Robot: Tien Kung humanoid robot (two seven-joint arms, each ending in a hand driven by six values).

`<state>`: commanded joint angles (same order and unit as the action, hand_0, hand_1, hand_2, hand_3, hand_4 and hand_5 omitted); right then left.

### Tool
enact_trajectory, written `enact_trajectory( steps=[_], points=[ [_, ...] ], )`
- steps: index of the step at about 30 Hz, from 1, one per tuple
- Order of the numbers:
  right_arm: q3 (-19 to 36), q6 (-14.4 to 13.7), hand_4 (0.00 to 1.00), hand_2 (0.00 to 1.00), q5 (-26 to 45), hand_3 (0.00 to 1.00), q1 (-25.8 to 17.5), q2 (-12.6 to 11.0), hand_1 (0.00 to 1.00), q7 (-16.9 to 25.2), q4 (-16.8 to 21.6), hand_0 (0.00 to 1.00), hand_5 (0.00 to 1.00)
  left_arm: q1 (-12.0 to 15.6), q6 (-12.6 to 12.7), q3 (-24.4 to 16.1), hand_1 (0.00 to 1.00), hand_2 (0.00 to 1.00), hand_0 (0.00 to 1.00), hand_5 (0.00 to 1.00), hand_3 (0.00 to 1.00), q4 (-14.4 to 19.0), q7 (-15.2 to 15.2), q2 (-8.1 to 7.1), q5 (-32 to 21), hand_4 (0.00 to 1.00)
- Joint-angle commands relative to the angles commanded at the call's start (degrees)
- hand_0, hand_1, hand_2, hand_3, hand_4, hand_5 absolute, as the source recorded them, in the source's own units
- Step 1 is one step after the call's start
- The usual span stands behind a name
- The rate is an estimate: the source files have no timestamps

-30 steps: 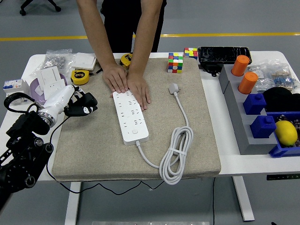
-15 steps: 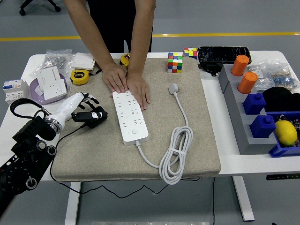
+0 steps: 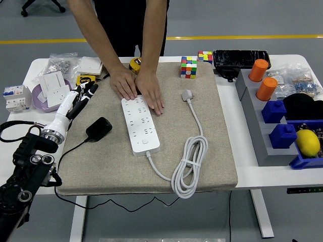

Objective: Pick up the plug,place it near the board,insert it into the board,press the button

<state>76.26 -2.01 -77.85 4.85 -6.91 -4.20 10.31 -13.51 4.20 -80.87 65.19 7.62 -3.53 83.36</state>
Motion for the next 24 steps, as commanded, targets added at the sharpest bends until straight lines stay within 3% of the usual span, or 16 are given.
enact_trajectory(
  steps=[11,13,14,19,20,24],
  points=[
    [0.27,-0.06,0.998,0.719,0.01,0.763,-0.29,0.39,0.715,0.07,0.0,0.796,0.939,8.66,0.2,-5.59,0.853,0.822,0.802,0.998,0.817,6.64,3.31,3.42,-26.44,0.998],
    [0.44,-0.09,0.998,0.719,0.02,0.763,-0.33,0.48,0.715,0.09,0.0,0.796,0.939,9.8,0.1,-5.92,0.853,0.822,0.802,0.998,0.817,7.25,3.4,3.53,-31.28,0.998],
    [0.49,-0.09,0.998,0.719,0.04,0.762,-0.38,0.54,0.715,0.1,0.0,0.795,0.94,10.51,0.12,-6.11,0.799,0.776,0.752,0.998,0.77,7.69,3.49,3.53,-33.52,0.998],
    [0.84,-0.11,0.998,0.719,-0.06,0.762,-0.63,0.85,0.715,0.12,0.0,0.795,0.94,12.5,0.64,-7.27,0.799,0.776,0.752,0.998,0.77,9.05,3.96,3.53,-45.21,0.998],
    [0.84,-0.11,0.998,0.719,-0.07,0.762,-0.65,0.89,0.715,0.13,0.0,0.796,0.939,12.58,1.02,-7.49,0.735,0.697,0.71,0.998,0.718,9.01,4.18,3.53,-46.51,0.998],
    [0.71,-0.16,0.998,0.719,0.09,0.762,-0.55,1.02,0.715,0.15,0.0,0.796,0.939,12.87,1.85,-8.19,0.735,0.697,0.71,0.998,0.718,8.48,4.64,3.53,-46.83,0.998]
  ],
)
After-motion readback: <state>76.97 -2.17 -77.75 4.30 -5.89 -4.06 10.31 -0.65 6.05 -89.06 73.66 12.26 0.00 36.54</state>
